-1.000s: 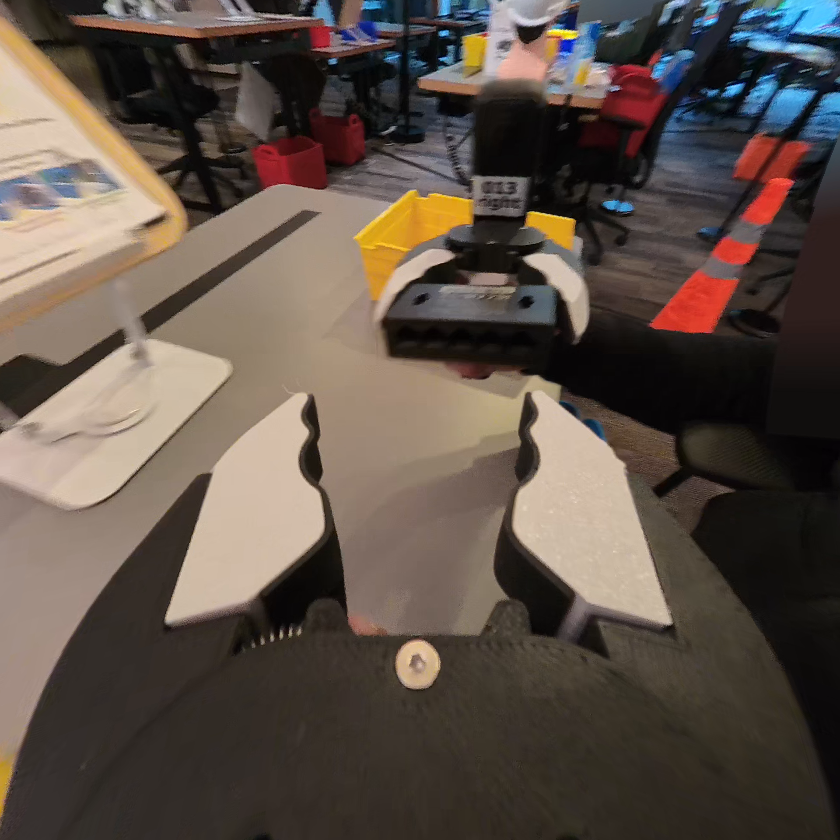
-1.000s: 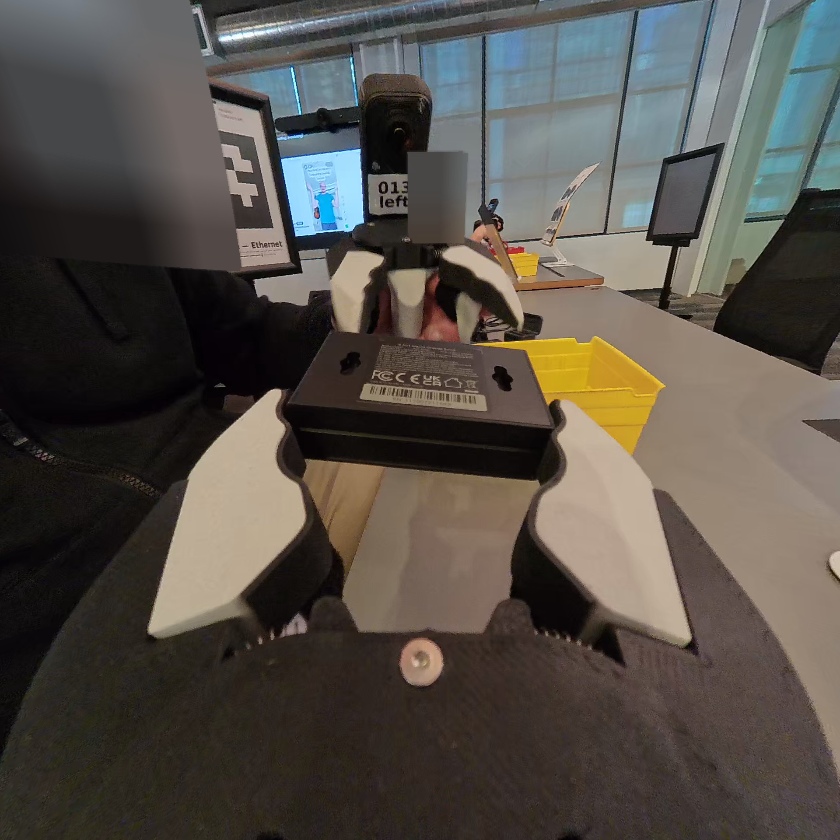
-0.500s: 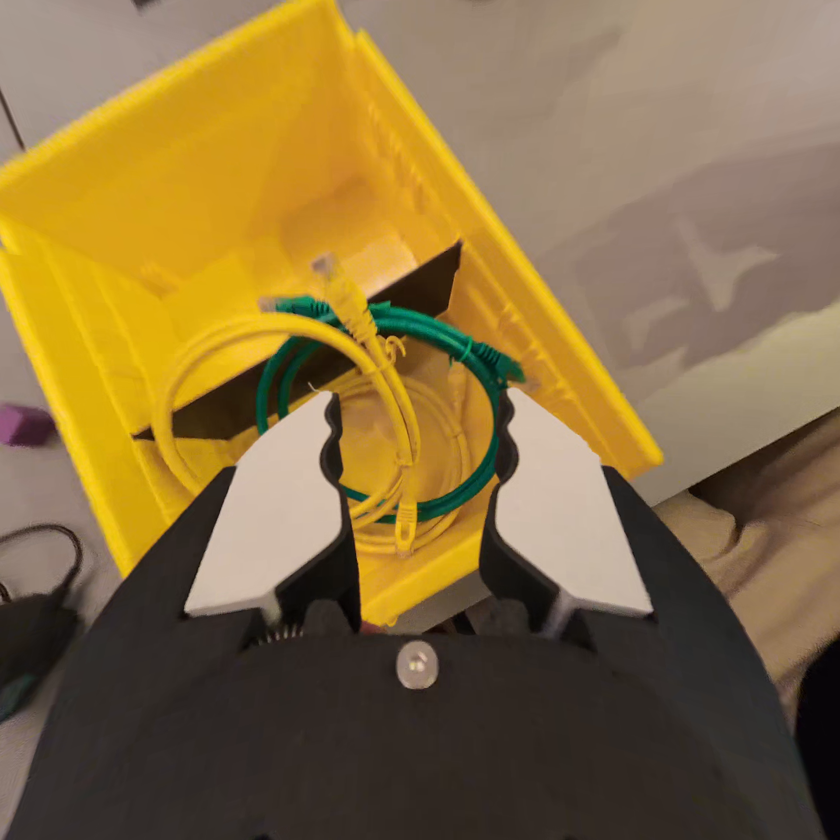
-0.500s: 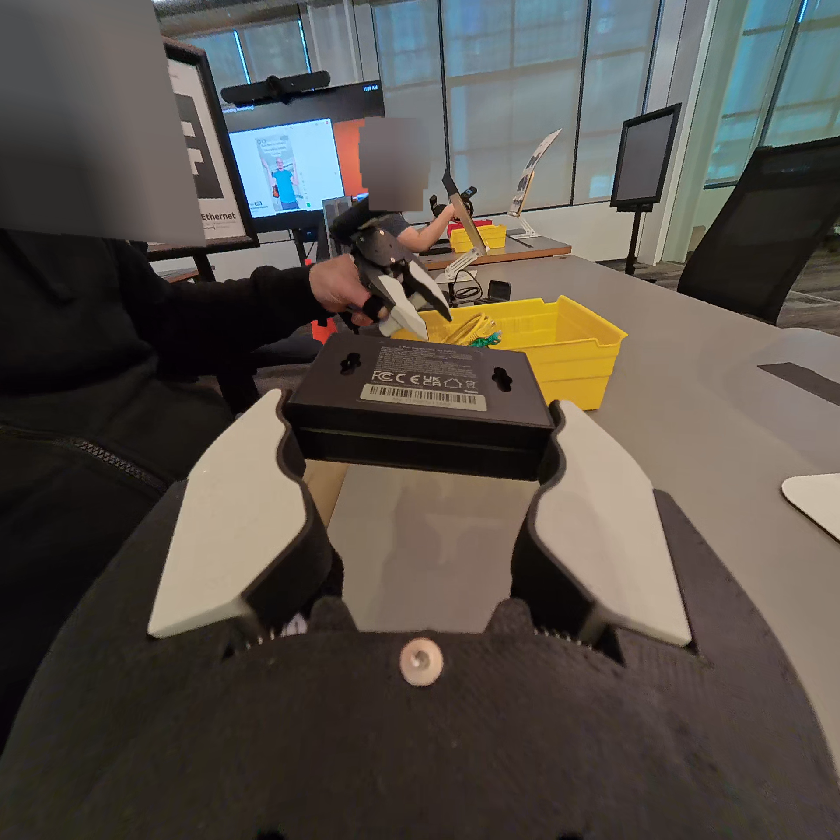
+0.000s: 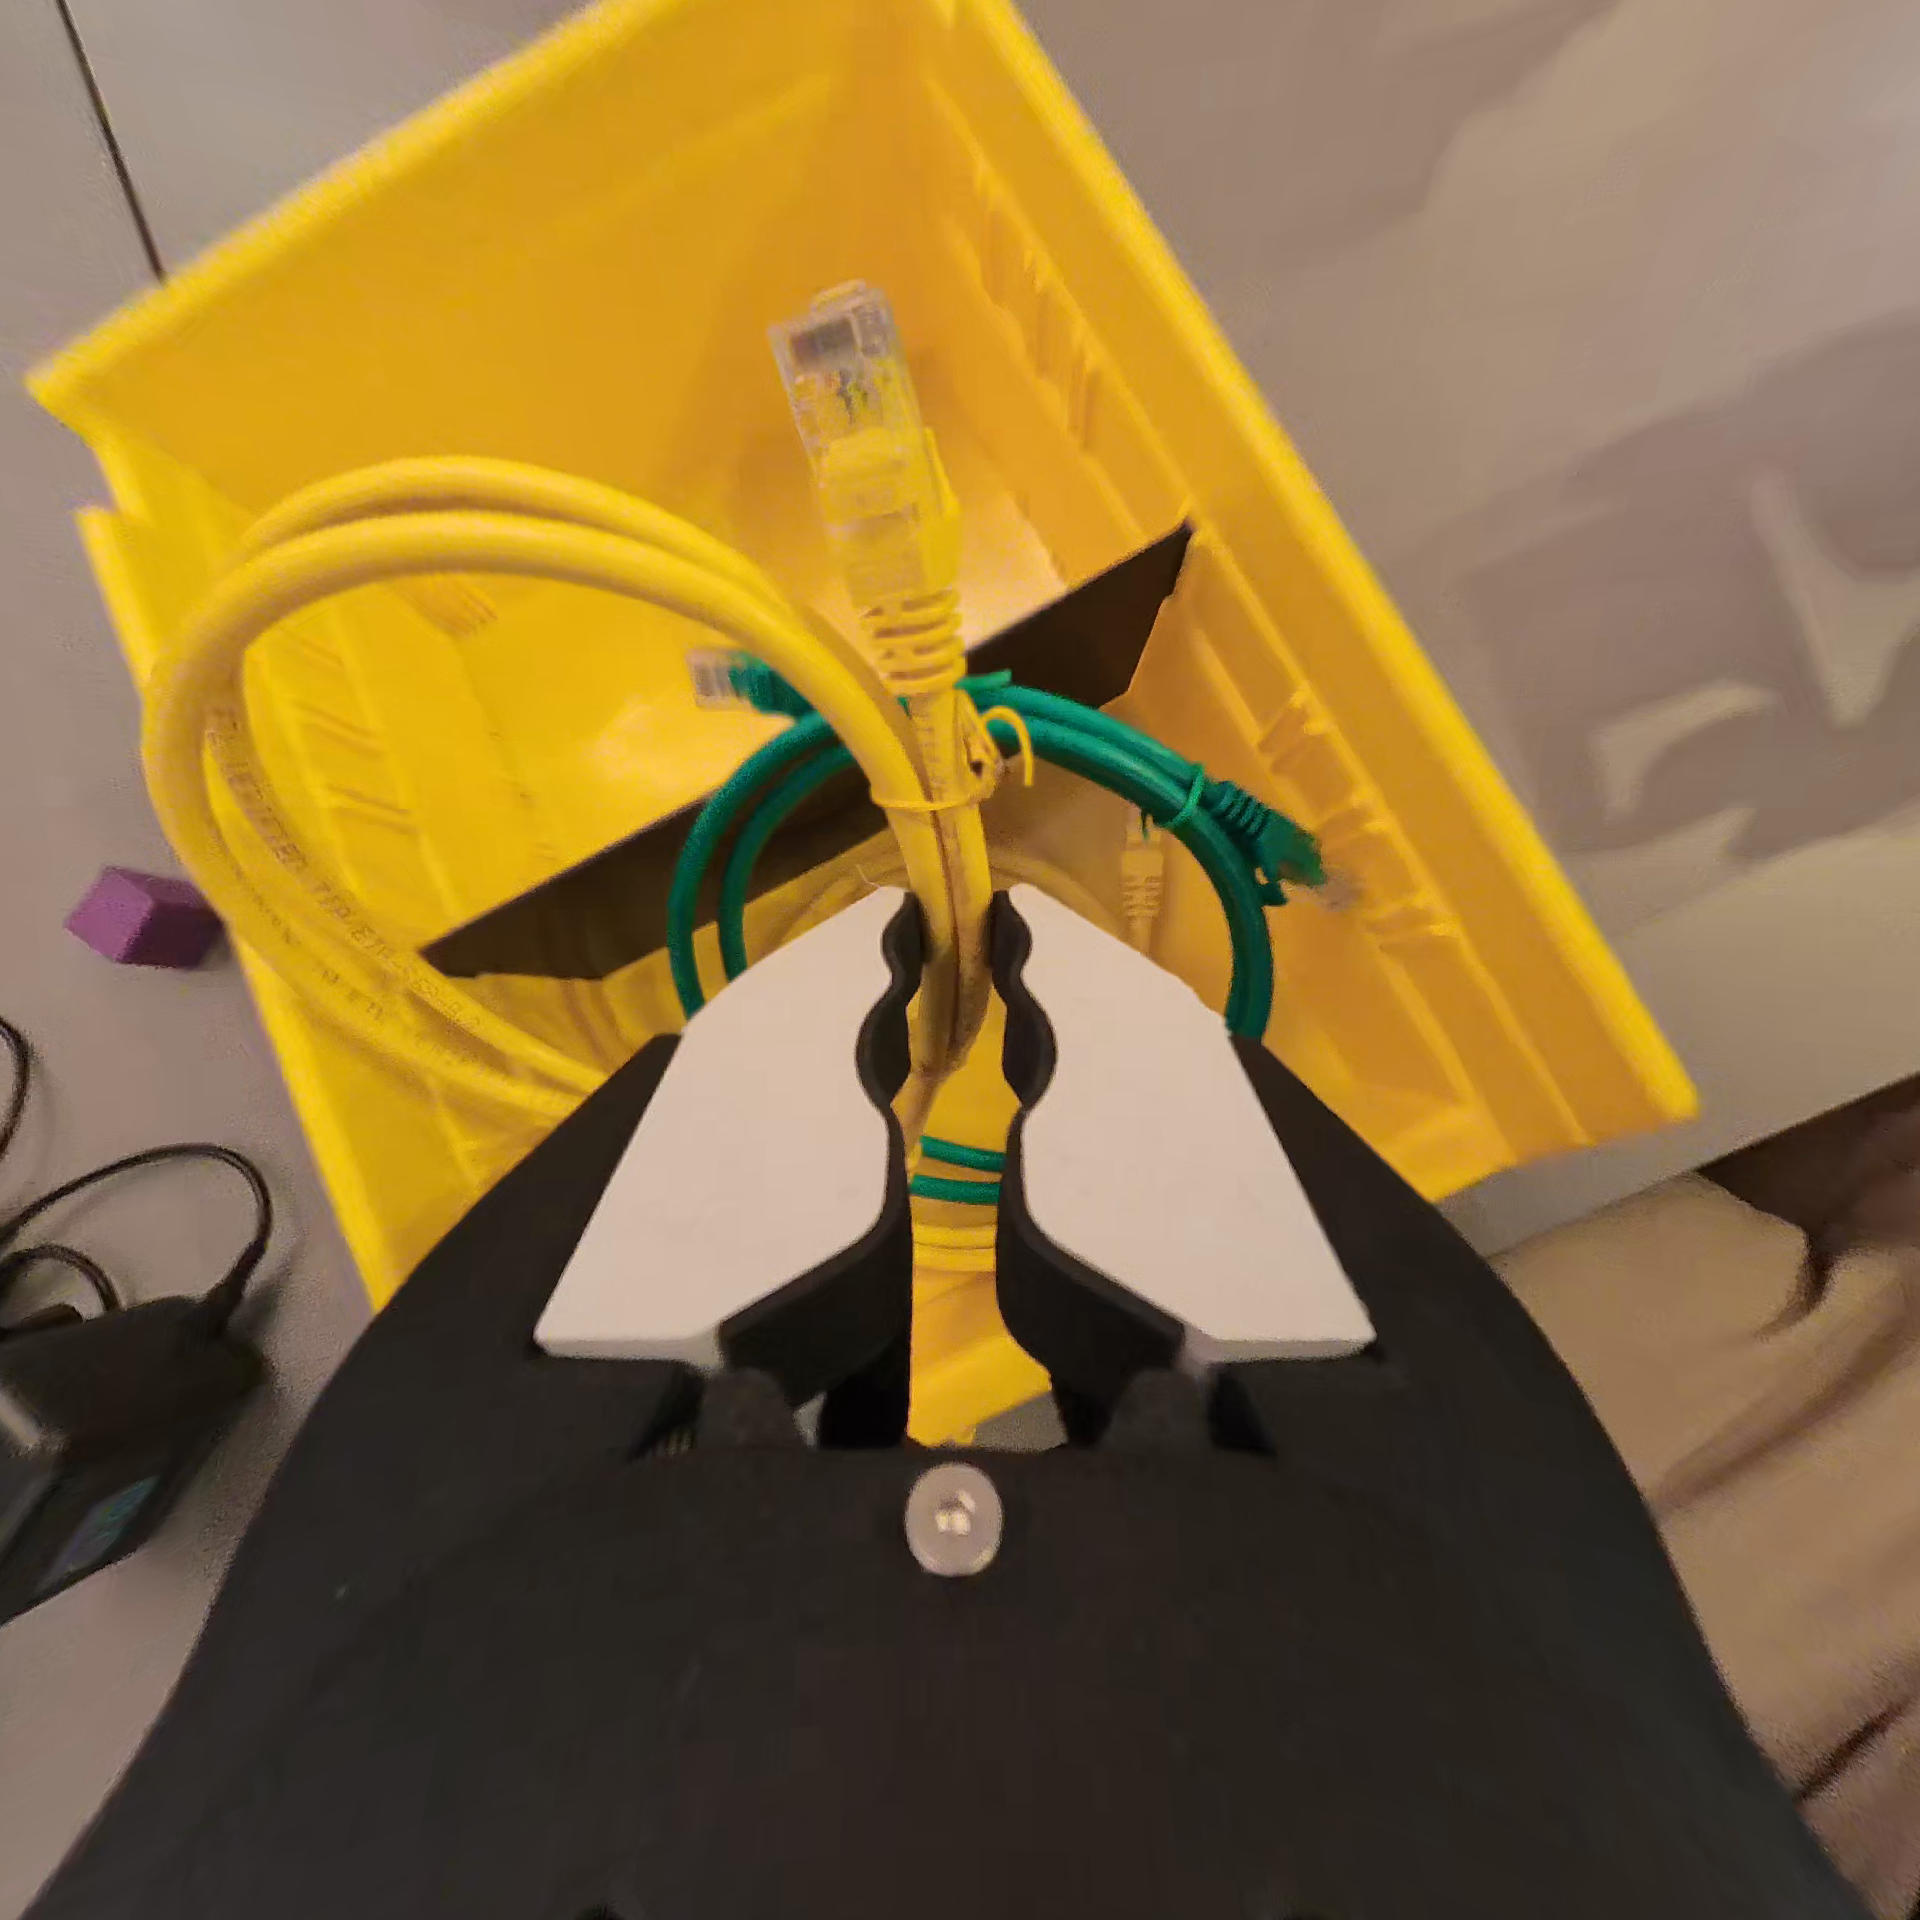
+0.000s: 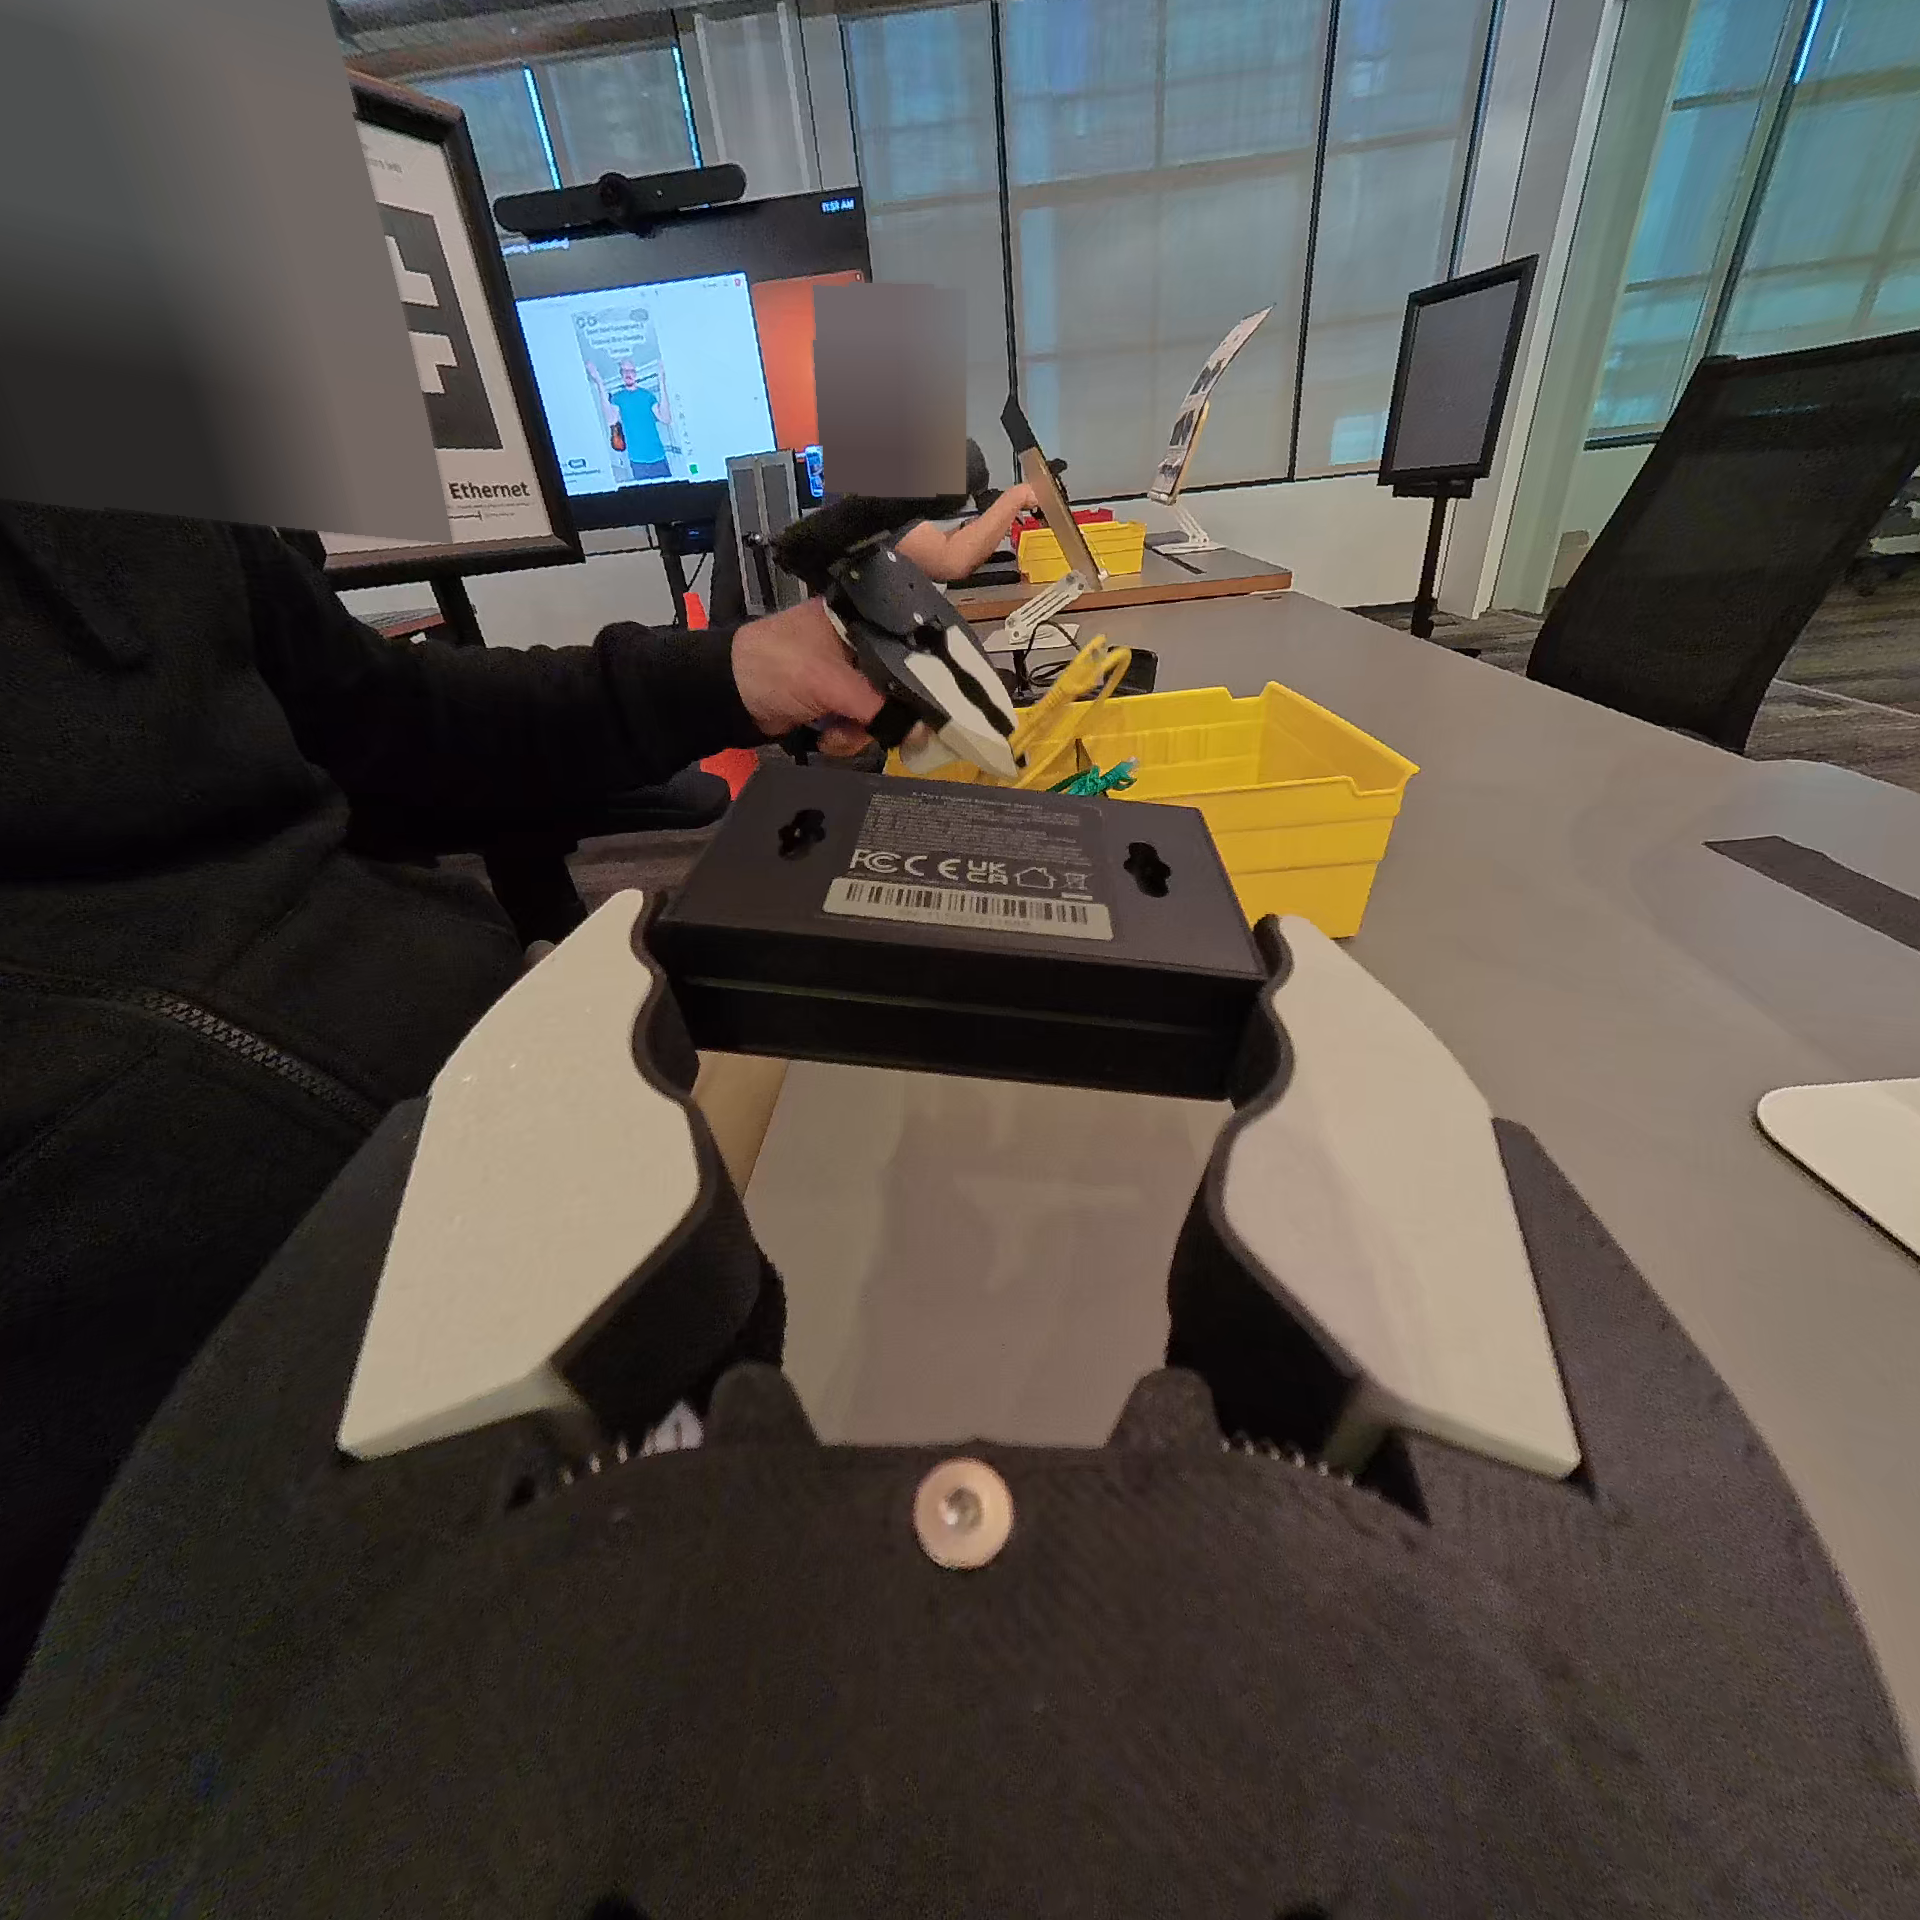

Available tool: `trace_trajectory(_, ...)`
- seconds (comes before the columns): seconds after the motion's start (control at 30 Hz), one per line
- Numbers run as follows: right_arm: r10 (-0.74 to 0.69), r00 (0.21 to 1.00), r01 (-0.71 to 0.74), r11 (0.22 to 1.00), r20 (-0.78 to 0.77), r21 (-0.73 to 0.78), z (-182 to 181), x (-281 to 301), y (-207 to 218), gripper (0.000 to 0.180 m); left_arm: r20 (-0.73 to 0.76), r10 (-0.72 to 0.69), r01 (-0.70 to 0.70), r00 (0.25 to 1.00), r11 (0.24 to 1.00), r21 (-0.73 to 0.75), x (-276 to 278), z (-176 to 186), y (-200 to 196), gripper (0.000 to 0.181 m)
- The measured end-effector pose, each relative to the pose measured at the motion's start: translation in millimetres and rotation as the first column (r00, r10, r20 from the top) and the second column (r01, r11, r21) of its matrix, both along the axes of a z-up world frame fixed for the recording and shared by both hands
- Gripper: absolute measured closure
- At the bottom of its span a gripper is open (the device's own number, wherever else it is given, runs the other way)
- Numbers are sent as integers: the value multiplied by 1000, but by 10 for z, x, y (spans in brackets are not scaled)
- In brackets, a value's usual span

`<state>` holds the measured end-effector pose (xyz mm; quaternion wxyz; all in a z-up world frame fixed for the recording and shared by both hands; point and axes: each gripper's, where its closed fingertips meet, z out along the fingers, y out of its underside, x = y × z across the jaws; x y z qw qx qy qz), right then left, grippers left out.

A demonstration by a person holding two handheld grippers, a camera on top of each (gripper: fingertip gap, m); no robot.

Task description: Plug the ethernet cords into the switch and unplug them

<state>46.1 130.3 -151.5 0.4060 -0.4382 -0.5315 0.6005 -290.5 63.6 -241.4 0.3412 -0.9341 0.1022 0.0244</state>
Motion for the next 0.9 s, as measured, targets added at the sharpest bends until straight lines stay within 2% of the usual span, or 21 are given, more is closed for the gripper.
trace_trajectory(0.1,-5,1000,5,1000,-5,4,24,19,9,78,43,-82,76,996,991,111,158,405,25,169)
trace_trajectory(0.2,-11,1000,12,1000,-16,13,69,56,9,78,161,-260,210,952,938,274,630,918,91,169)
trace_trajectory(0.3,-23,999,24,999,-24,22,115,111,14,78,308,-477,342,823,849,403,1282,1319,123,169)
trace_trajectory(0.43,-47,998,49,998,-43,35,204,234,38,78,492,-680,414,543,727,548,2136,1585,177,169)
trace_trajectory(0.57,-79,995,81,995,-55,50,272,390,69,78,692,-676,413,252,722,555,2789,1391,274,169)
trace_trajectory(0.67,-116,992,119,991,-58,64,291,515,109,78,788,-590,395,177,776,492,3036,1021,439,169)
trace_trajectory(0.73,-124,990,128,990,-67,63,307,573,115,78,838,-514,434,181,807,401,3113,680,511,169)
trace_trajectory(0.8,-122,989,127,990,-81,58,322,615,105,78,889,-433,401,146,848,347,3083,478,620,169)
trace_trajectory(0.9,-122,988,127,991,-92,50,315,637,108,78,934,-327,397,143,884,249,3000,193,707,168)
